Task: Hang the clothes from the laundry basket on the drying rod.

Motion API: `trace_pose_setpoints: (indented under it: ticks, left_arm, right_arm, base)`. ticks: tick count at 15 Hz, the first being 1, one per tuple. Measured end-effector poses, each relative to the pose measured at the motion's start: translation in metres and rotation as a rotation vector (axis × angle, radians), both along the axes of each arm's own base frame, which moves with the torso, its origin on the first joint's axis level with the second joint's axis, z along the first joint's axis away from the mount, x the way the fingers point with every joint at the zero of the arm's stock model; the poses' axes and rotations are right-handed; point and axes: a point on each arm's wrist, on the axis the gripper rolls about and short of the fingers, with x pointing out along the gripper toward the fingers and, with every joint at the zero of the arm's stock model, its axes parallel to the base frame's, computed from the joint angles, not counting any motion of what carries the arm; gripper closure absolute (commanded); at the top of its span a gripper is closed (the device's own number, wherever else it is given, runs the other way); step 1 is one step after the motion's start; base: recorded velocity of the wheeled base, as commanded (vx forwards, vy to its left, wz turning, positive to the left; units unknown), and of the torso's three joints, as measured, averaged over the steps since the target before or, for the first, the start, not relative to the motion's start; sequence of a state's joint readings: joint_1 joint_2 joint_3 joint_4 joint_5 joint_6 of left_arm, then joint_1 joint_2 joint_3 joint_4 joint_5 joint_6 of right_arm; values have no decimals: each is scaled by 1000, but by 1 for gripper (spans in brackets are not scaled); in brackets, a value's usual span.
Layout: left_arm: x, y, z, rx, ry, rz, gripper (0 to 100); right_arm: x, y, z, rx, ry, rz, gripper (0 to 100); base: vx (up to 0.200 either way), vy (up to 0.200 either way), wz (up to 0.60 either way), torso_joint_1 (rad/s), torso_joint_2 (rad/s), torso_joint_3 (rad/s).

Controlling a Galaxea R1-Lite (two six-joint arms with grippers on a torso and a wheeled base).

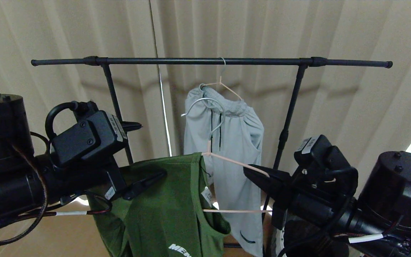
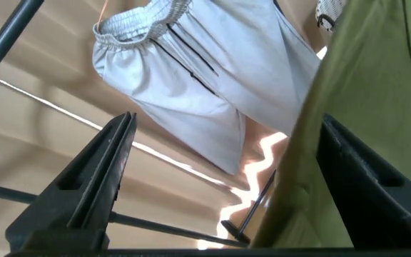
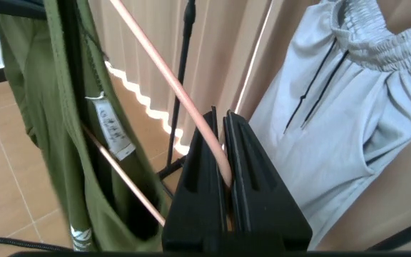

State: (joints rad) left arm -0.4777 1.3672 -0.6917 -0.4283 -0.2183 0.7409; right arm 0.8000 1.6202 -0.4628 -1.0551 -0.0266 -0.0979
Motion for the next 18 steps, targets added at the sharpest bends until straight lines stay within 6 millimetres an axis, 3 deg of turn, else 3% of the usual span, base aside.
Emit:
trace_pose_setpoints:
  ticks: [11, 12, 15, 18]
  left_arm:
    - [-1, 0, -2, 3, 7, 0, 100]
    - [0, 1, -3, 4, 8, 4, 100]
    - [1, 3, -2, 0, -16, 53, 100]
    - [5, 9, 0, -20, -45, 235, 100]
  right_arm:
    - [-1, 0, -1, -3, 0, 4, 100]
    - [-1, 0, -1, -4, 0, 3, 0]
    - [0, -2, 0, -12, -11, -9, 0]
    - [7, -15, 3, -33, -45, -62, 0]
  base:
    - [0, 0, 0, 0, 0, 0]
    - [0, 0, 0, 0, 0, 0]
    - [0, 0, 0, 0, 0, 0]
    - [0, 0, 0, 0, 0, 0]
